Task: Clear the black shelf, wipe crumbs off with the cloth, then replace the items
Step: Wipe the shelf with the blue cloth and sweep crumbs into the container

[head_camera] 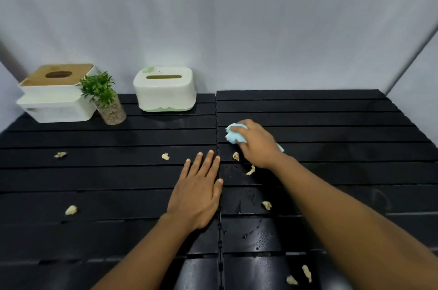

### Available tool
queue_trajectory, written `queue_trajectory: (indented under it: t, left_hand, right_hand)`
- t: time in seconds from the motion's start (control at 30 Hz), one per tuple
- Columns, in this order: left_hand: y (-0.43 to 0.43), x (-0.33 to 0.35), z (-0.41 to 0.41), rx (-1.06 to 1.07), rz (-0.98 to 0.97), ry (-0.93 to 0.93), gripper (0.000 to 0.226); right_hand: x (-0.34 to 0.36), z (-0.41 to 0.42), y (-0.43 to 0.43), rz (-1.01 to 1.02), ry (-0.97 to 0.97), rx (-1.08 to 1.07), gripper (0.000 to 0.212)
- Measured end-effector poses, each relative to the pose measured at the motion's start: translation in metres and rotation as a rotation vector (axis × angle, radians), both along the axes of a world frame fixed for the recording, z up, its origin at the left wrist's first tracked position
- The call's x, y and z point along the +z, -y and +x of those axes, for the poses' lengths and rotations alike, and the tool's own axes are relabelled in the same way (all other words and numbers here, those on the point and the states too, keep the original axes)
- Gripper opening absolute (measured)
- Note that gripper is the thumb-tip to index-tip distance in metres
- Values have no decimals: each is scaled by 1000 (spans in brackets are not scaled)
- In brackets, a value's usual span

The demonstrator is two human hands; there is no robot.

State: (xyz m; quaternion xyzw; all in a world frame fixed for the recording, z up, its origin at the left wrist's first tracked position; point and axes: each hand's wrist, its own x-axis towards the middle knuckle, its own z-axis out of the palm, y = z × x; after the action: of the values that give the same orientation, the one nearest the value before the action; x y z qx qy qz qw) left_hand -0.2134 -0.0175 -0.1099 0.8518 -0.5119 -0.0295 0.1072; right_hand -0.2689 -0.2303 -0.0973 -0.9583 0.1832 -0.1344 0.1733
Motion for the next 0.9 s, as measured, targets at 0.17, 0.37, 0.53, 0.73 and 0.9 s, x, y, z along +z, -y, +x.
queue_trajectory:
  t: [0.17,0.37,0.53,0.73,0.9]
  left_hand:
    - [-1,0,0,0,-11,-15,65]
    - [-4,1,-1,1,-33,-29,59]
    - [-3,0,0,1,-7,-19,64]
    - [-1,-2,1,-3,8,-7,73]
    - [-3,-1,1,8,15,-18,63]
  right_hand:
    - [21,13,-33,348,-44,224,38]
    - [35,-29,14,245,109,-139,36]
    - [1,-51,21,-15,-12,-211,42]
    - [5,-44,-26,8,-27,82,44]
    - [23,-60,-35,288,-34,151,36]
